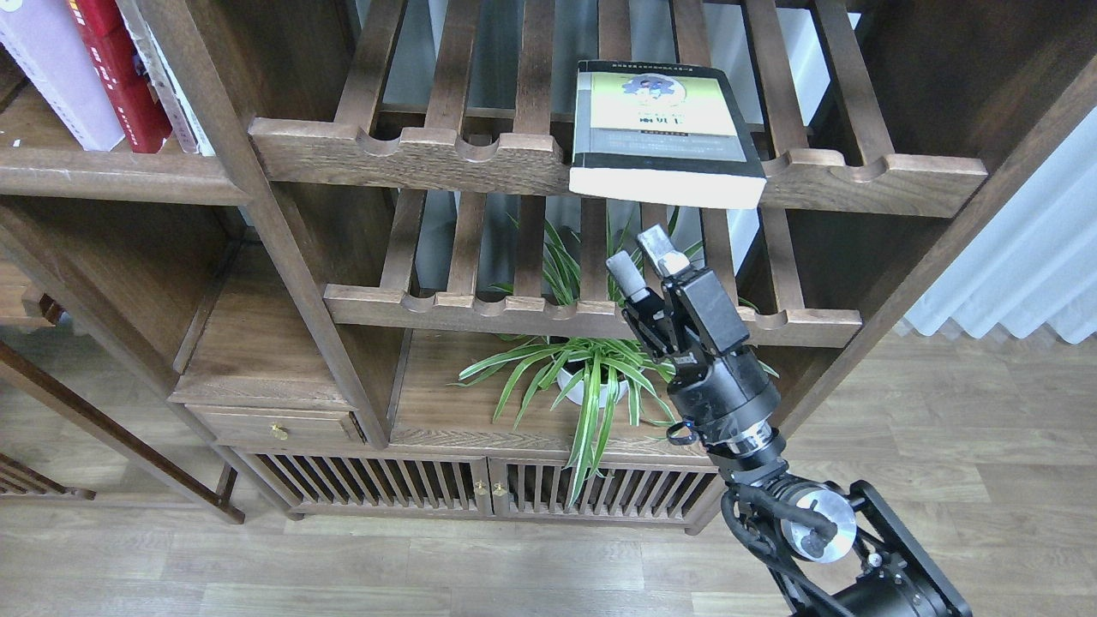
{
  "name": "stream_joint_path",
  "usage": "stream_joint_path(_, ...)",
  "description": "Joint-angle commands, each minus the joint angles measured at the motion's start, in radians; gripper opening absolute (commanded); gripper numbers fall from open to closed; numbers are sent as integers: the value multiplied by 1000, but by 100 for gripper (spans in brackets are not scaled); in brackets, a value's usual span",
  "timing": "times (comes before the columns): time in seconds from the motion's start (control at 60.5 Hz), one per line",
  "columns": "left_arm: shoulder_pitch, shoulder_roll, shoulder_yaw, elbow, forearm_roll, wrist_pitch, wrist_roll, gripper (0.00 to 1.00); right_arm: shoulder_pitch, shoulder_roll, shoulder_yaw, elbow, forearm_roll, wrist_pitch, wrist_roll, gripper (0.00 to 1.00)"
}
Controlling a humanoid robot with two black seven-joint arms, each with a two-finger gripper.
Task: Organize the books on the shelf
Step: 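Grasp the green-and-white book's lower edge with the right gripper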
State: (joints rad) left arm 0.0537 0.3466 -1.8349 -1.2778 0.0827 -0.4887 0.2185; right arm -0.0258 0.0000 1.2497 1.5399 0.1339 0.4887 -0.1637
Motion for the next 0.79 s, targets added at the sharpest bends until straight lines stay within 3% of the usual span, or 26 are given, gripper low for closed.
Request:
stream_joint_path(0.0, 2, 0, 0, 0, 0, 0, 1, 100, 1, 0, 39, 0, 0, 0, 0, 95)
stream_joint_path(0.777, 0, -1, 5, 6, 0, 0, -2, 100, 122, -31, 76, -9, -4, 0, -2, 96)
